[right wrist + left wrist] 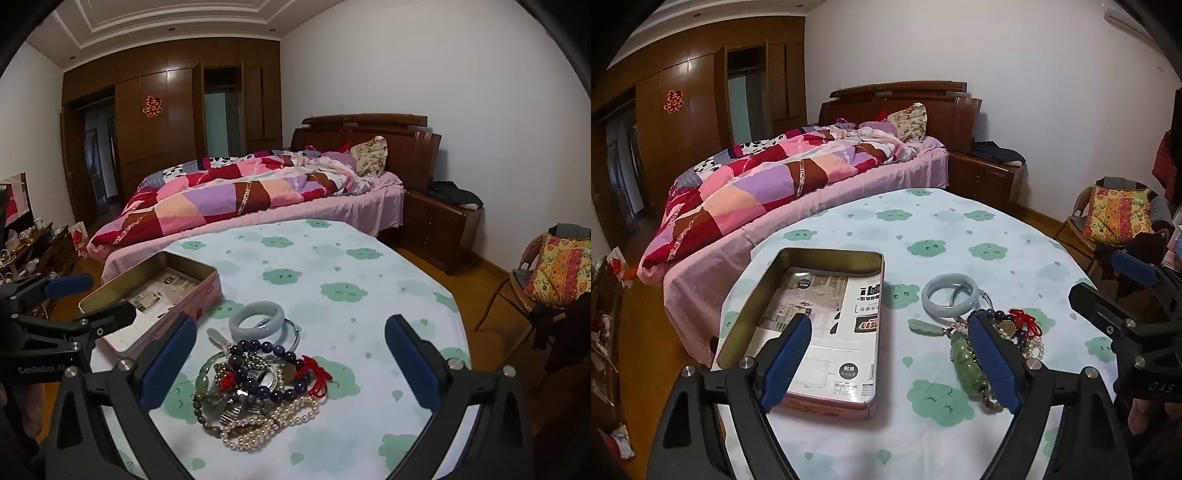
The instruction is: Organize jewelry
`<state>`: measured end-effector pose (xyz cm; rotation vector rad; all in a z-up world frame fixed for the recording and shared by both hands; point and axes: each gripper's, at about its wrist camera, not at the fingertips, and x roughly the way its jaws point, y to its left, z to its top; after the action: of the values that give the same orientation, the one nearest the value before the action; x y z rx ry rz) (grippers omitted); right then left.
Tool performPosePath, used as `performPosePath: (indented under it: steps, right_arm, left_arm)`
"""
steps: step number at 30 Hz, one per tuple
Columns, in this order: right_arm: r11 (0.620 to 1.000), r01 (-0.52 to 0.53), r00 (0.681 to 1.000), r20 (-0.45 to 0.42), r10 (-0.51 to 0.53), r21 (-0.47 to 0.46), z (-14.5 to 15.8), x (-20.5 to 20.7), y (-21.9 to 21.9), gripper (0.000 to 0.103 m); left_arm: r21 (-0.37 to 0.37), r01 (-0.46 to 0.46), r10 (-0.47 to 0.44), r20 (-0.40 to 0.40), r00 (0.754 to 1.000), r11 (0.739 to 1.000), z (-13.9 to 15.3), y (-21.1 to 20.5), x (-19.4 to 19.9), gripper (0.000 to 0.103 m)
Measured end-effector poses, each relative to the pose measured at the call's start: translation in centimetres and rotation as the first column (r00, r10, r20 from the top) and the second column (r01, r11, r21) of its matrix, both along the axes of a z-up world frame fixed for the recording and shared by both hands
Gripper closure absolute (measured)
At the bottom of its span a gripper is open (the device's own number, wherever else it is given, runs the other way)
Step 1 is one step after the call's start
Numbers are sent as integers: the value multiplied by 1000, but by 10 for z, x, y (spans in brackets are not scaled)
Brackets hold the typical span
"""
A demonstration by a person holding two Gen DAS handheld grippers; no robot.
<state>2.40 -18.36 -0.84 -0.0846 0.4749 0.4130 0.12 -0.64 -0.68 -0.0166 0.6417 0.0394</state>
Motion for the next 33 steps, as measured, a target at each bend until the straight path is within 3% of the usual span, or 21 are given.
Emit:
performPosePath:
  steps: [33]
  right_arm:
    - [1000,2,1000,-16,-1,6,-6,2,-4,0]
  left_arm:
    - [7,-10,10,-6,1000,1000,-4,3,1,16]
